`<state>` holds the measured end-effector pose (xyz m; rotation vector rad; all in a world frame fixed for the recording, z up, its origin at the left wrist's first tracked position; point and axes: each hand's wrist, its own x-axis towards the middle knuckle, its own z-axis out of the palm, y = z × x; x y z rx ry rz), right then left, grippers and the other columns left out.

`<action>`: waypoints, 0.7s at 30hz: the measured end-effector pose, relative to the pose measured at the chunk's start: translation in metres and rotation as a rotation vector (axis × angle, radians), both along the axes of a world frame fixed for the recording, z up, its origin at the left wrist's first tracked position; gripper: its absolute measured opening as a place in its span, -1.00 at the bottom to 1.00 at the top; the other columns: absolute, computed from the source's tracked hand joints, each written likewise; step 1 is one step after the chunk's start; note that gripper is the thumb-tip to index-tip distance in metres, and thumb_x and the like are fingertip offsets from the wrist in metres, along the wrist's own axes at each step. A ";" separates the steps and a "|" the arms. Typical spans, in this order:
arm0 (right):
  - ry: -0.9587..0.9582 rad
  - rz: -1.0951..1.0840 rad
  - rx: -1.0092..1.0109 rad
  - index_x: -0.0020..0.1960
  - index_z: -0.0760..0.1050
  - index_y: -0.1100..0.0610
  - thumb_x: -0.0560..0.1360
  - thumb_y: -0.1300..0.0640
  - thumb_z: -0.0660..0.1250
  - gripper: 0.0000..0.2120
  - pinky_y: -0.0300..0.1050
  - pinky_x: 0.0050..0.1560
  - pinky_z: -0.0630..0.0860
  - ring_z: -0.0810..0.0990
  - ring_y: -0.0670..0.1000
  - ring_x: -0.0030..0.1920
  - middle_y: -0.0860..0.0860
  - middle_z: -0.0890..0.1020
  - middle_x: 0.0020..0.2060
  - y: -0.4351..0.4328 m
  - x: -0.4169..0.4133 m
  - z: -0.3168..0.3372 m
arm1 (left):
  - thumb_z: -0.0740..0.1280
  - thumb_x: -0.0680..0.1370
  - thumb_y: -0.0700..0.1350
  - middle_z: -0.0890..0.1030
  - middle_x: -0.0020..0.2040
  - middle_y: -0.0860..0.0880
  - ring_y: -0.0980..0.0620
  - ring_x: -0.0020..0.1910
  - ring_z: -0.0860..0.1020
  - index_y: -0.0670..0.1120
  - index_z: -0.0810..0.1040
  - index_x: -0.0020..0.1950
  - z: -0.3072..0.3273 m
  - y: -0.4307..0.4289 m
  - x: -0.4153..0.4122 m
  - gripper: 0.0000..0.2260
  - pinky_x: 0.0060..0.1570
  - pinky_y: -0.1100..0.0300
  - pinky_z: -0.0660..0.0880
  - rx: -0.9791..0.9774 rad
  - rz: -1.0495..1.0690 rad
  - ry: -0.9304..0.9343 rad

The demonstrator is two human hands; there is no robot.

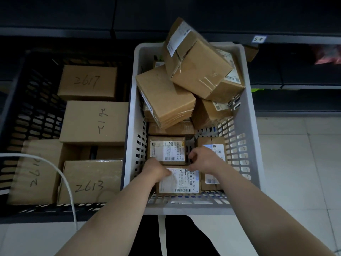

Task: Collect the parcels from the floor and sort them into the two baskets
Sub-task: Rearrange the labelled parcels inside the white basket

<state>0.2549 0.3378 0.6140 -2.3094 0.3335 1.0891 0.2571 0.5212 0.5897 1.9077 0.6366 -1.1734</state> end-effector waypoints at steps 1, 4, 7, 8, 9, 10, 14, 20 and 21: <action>-0.037 0.024 -0.063 0.14 0.55 0.12 0.44 0.18 0.46 -0.72 -0.14 -0.05 0.53 0.56 0.01 -0.01 0.01 0.59 0.01 -0.002 -0.004 -0.004 | 0.47 0.44 -0.28 0.61 0.12 -0.07 -0.06 0.16 0.58 -0.16 0.54 0.19 -0.001 -0.001 -0.003 -0.66 0.11 0.16 0.51 0.051 -0.053 -0.044; -0.187 -0.089 -0.185 0.19 0.54 0.12 0.48 0.25 0.34 -0.72 -0.10 -0.02 0.56 0.59 0.08 0.02 0.08 0.56 0.16 -0.009 -0.016 -0.012 | 0.39 0.51 -0.25 0.57 0.21 -0.09 -0.08 0.21 0.54 -0.16 0.45 0.28 -0.013 -0.001 -0.014 -0.65 0.14 0.13 0.49 0.128 -0.146 -0.144; -0.166 -0.111 -0.268 0.29 0.46 0.10 0.50 0.27 0.34 -0.63 -0.10 -0.02 0.52 0.58 0.11 0.02 0.08 0.32 0.31 -0.020 -0.024 -0.016 | 0.34 0.54 -0.24 0.53 0.29 -0.14 -0.12 0.26 0.51 -0.15 0.31 0.43 -0.018 -0.003 -0.021 -0.53 0.23 0.03 0.50 0.155 -0.153 -0.163; -0.131 -0.103 -0.276 0.31 0.44 0.09 0.50 0.28 0.34 -0.60 -0.09 0.01 0.52 0.58 0.11 0.03 0.08 0.26 0.33 -0.022 -0.026 -0.015 | 0.32 0.55 -0.23 0.52 0.30 -0.15 -0.14 0.26 0.51 -0.16 0.25 0.47 -0.020 -0.004 -0.022 -0.50 0.24 0.01 0.49 0.159 -0.159 -0.170; -0.108 -0.089 -0.281 0.33 0.42 0.07 0.50 0.29 0.34 -0.58 -0.08 0.05 0.53 0.57 0.11 0.06 0.08 0.23 0.34 -0.023 -0.028 -0.016 | 0.31 0.56 -0.23 0.51 0.30 -0.17 -0.15 0.27 0.50 -0.17 0.22 0.48 -0.020 -0.006 -0.022 -0.48 0.24 0.01 0.49 0.171 -0.177 -0.171; -0.095 -0.081 -0.283 0.34 0.41 0.07 0.50 0.30 0.33 -0.56 -0.08 0.08 0.52 0.56 0.11 0.09 0.08 0.21 0.35 -0.024 -0.028 -0.016 | 0.30 0.57 -0.22 0.50 0.31 -0.18 -0.16 0.27 0.50 -0.19 0.21 0.48 -0.021 -0.008 -0.021 -0.49 0.22 0.04 0.49 0.191 -0.202 -0.168; -0.066 -0.093 -0.230 0.42 0.37 0.08 0.54 0.29 0.29 -0.54 -0.12 0.07 0.52 0.56 0.10 0.05 0.12 0.18 0.40 -0.026 -0.022 -0.007 | 0.27 0.59 -0.18 0.56 0.21 -0.16 -0.08 0.08 0.56 -0.21 0.41 0.32 -0.010 -0.012 -0.012 -0.69 -0.02 0.14 0.53 0.222 -0.183 -0.138; -0.405 -0.311 -0.034 0.37 0.42 0.13 0.55 0.14 0.26 -0.61 -0.23 -0.36 0.41 0.55 0.03 -0.25 0.18 0.58 0.14 -0.032 0.005 0.036 | 0.19 0.61 -0.14 0.58 -0.04 -0.10 -0.01 -0.21 0.50 -0.21 0.50 -0.04 0.045 -0.017 0.017 -0.83 -0.31 0.21 0.40 0.207 -0.066 -0.335; -0.490 -0.402 -0.030 0.34 0.44 0.13 0.56 0.12 0.23 -0.65 -0.23 -0.36 0.40 0.55 0.02 -0.23 0.17 0.58 0.13 -0.034 0.015 0.048 | 0.16 0.61 -0.18 0.59 -0.06 -0.14 -0.01 -0.25 0.48 -0.22 0.49 -0.13 0.058 -0.017 0.025 -0.81 -0.28 0.19 0.39 0.228 -0.028 -0.369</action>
